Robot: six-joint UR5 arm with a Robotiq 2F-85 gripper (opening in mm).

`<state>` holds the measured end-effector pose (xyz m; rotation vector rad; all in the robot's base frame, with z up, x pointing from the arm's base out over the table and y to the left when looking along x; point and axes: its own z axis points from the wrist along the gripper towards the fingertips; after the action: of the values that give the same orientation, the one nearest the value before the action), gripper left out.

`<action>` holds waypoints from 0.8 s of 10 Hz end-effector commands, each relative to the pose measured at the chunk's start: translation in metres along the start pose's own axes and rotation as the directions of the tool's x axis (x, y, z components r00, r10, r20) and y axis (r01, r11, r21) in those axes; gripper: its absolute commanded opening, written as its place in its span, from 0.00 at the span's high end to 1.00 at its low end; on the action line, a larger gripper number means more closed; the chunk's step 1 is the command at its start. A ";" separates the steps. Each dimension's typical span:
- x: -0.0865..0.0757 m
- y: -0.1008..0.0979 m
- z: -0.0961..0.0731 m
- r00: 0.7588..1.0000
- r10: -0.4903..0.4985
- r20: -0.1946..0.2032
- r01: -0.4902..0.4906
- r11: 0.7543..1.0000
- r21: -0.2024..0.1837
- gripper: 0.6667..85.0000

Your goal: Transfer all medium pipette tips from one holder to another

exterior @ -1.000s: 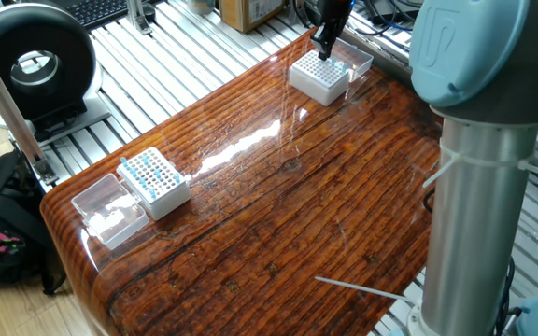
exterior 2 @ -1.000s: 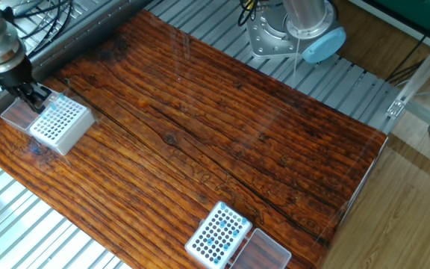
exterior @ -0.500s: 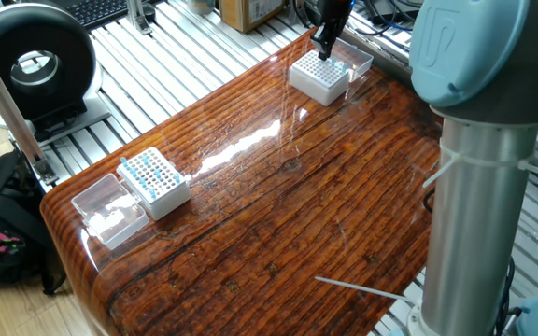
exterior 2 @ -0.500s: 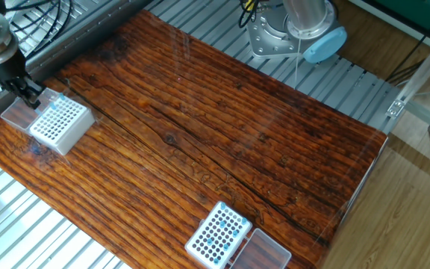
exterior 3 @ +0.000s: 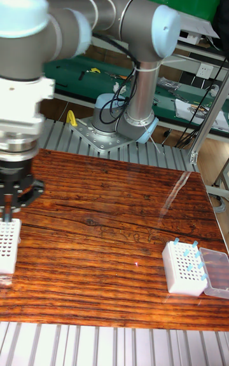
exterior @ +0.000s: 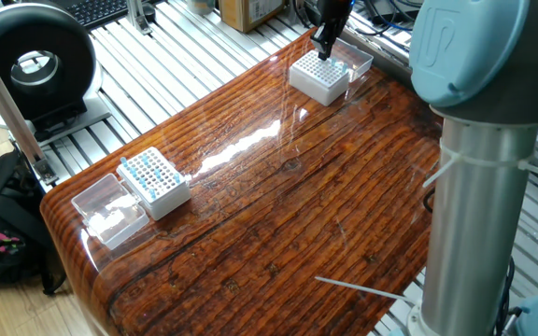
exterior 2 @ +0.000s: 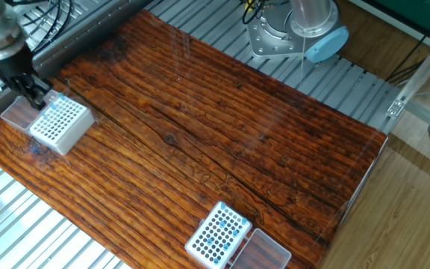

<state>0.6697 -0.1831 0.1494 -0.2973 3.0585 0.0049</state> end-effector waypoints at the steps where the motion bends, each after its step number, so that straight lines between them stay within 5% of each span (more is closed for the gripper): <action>1: 0.002 0.021 0.001 1.000 0.017 0.019 -0.018 0.999 0.047 0.99; 4: 0.005 0.026 0.001 0.961 -0.278 -0.002 0.278 0.960 0.026 0.99; 5: -0.011 0.017 0.000 0.938 -0.344 0.045 0.340 0.937 0.081 0.99; 6: -0.015 0.007 -0.001 0.931 -0.362 0.044 0.355 0.927 0.124 0.99; 7: -0.012 0.012 -0.002 0.936 -0.350 0.020 0.346 0.931 0.113 0.99; 8: -0.020 0.037 -0.011 0.948 -0.317 -0.013 0.317 0.944 0.087 0.99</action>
<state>0.6753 -0.1616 0.1521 -0.7284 2.9545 -0.1343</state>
